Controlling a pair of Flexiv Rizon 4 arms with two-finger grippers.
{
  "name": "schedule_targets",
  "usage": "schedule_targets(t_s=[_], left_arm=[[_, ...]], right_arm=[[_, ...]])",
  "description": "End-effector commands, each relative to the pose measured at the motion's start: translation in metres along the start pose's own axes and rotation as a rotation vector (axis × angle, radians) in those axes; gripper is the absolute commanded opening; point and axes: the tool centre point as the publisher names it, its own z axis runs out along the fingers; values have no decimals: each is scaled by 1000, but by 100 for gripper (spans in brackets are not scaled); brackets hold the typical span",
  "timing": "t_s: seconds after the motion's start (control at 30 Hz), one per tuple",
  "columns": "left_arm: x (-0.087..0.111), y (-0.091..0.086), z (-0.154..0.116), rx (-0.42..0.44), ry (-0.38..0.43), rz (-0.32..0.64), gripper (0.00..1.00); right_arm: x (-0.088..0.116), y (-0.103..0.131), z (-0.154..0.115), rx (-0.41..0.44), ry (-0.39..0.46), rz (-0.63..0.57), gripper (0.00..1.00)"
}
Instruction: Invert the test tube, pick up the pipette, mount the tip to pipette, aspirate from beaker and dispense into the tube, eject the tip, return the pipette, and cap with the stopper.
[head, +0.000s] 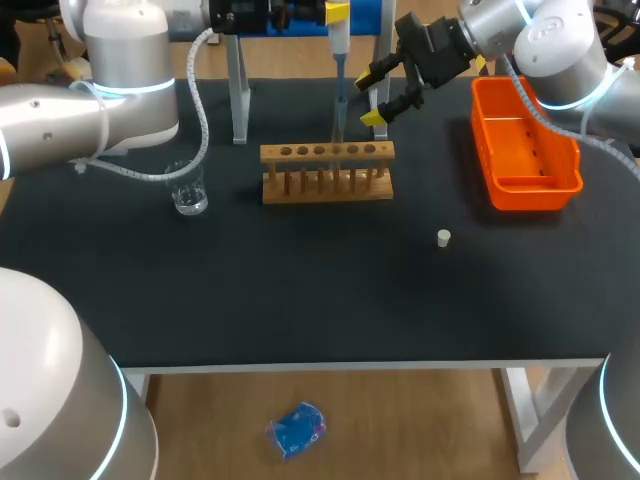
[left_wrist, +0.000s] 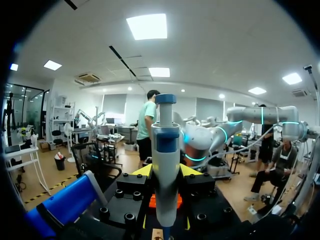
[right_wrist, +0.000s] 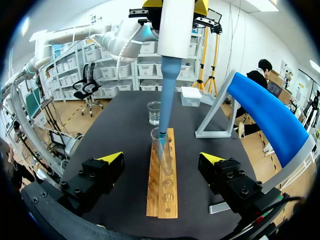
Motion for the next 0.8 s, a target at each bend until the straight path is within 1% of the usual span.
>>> schedule_targets(t_s=[0.03, 0.8], left_arm=[[1, -2, -1, 1, -7, 3, 0], [-6, -4, -3, -6, -8, 9, 0]], right_arm=[[-1, 0, -1, 1, 4, -1, 100], [-1, 0, -1, 1, 4, -1, 100]])
